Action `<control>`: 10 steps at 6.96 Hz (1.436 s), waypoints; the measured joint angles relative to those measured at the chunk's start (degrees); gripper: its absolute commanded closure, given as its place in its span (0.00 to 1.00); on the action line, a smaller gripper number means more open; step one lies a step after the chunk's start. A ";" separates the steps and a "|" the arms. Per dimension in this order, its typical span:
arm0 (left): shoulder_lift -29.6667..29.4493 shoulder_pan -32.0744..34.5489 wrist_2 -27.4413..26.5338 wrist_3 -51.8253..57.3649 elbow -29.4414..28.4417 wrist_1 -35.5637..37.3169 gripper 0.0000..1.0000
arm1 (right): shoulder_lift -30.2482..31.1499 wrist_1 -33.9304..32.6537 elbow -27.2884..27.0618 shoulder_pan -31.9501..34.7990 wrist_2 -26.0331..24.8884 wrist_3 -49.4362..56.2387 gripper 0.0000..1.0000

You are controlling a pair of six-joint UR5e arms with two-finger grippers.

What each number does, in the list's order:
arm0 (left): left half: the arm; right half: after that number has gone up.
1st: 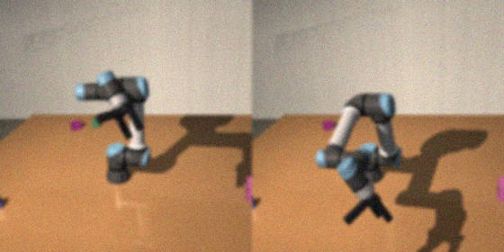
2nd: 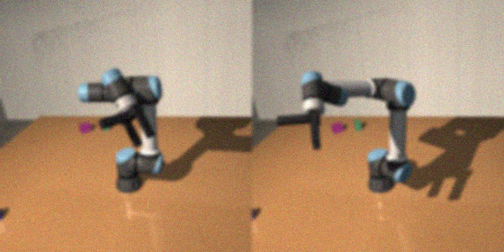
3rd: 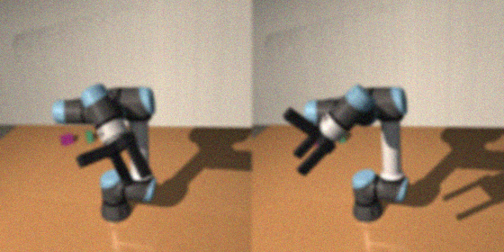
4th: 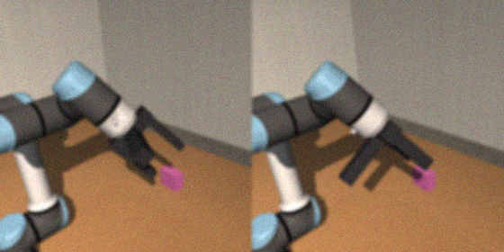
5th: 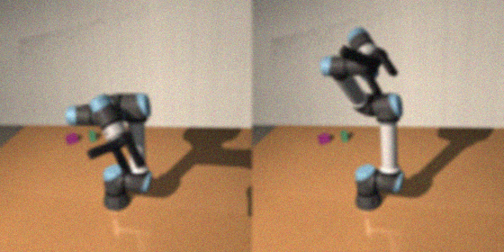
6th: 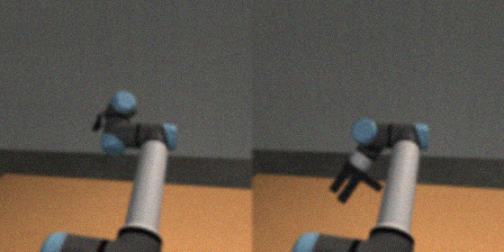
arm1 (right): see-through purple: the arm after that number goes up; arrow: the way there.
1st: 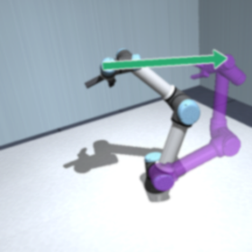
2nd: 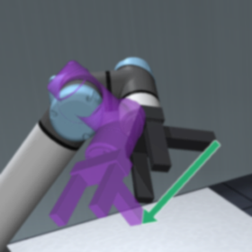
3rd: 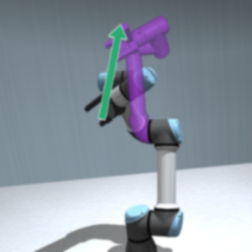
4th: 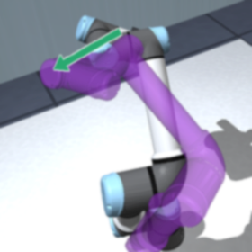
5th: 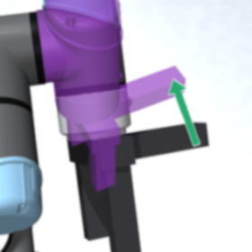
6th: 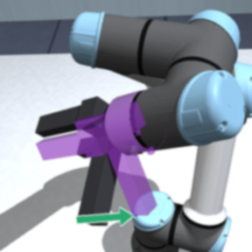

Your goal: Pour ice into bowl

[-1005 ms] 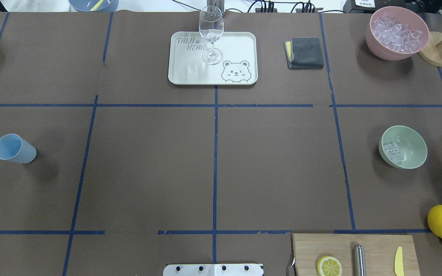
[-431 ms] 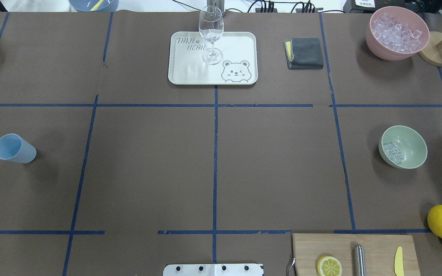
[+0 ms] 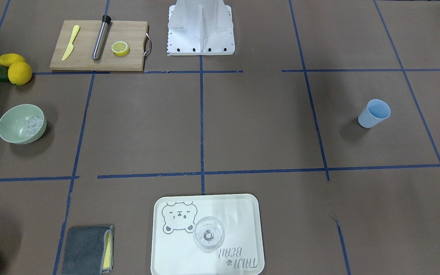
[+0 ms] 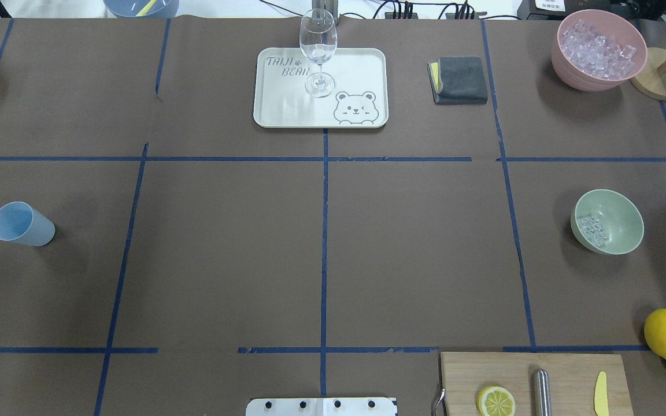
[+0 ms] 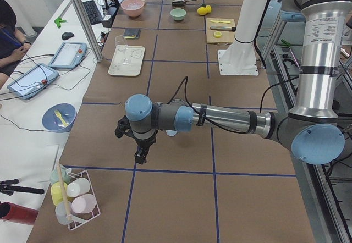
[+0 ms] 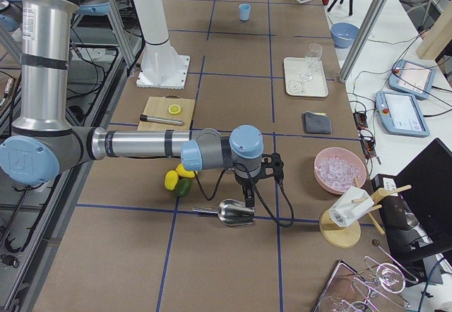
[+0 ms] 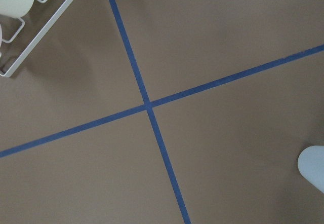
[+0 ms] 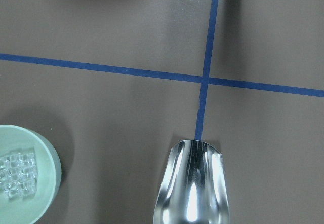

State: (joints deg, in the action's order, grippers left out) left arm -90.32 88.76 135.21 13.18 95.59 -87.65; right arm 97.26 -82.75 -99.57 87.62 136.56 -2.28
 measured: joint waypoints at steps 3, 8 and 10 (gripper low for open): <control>0.10 0.01 0.00 -3.20 -0.52 -0.90 0.00 | 0.28 0.15 0.15 0.06 0.02 -0.39 0.00; 0.18 0.00 -0.03 -4.04 -0.75 -2.07 0.00 | 0.23 -0.42 1.18 1.75 0.32 -0.52 0.00; 0.15 0.00 -0.03 -4.04 -0.76 -2.08 0.00 | 0.16 -0.61 1.21 1.98 0.37 -0.53 0.00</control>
State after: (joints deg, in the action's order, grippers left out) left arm -90.17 88.77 135.18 9.14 94.84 -89.73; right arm 97.42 -83.36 -98.35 89.59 136.93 -2.81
